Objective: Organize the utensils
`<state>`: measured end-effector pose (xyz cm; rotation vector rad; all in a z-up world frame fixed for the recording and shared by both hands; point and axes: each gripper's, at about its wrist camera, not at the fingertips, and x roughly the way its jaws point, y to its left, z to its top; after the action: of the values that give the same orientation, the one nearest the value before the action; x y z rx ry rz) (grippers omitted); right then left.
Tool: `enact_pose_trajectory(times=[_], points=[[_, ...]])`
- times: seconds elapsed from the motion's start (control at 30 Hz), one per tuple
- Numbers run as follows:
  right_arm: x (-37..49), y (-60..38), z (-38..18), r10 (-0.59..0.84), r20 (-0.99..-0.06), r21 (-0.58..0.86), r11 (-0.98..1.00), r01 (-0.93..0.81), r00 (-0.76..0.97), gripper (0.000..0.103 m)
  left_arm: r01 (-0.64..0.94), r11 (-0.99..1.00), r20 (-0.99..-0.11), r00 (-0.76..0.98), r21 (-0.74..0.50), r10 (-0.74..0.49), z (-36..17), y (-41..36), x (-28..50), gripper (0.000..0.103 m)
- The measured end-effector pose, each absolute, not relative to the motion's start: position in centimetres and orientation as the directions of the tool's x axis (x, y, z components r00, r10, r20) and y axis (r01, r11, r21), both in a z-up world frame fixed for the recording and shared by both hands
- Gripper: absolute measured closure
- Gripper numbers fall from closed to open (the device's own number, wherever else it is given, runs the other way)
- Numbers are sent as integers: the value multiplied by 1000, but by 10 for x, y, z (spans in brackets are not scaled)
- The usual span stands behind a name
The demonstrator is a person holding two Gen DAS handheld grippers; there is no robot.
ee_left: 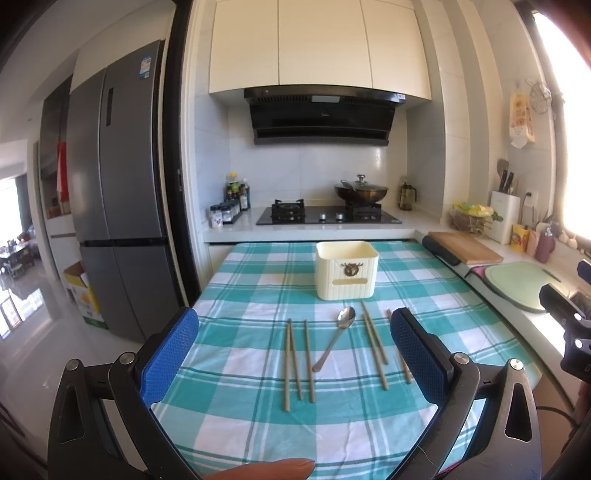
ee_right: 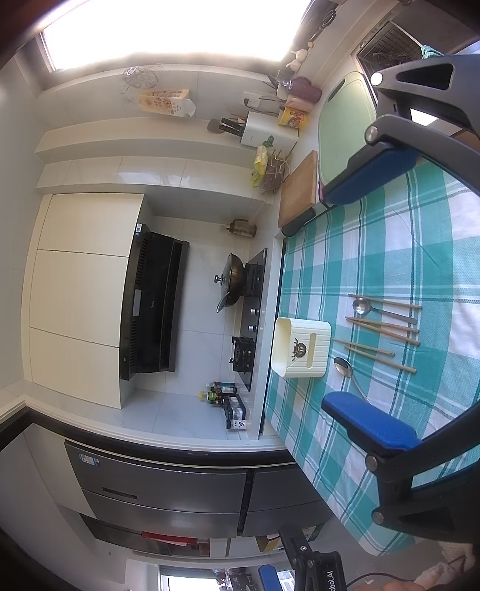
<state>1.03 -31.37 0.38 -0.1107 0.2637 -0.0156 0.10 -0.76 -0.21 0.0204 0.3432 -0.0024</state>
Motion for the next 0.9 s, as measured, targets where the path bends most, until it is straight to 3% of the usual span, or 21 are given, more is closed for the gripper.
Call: enact_pose_trajectory(times=[0.9], points=[[12,-316,2,-33,-258,-109,994,5,966,0,16,1000,-336,942,22,-8,2,-14,2,0]])
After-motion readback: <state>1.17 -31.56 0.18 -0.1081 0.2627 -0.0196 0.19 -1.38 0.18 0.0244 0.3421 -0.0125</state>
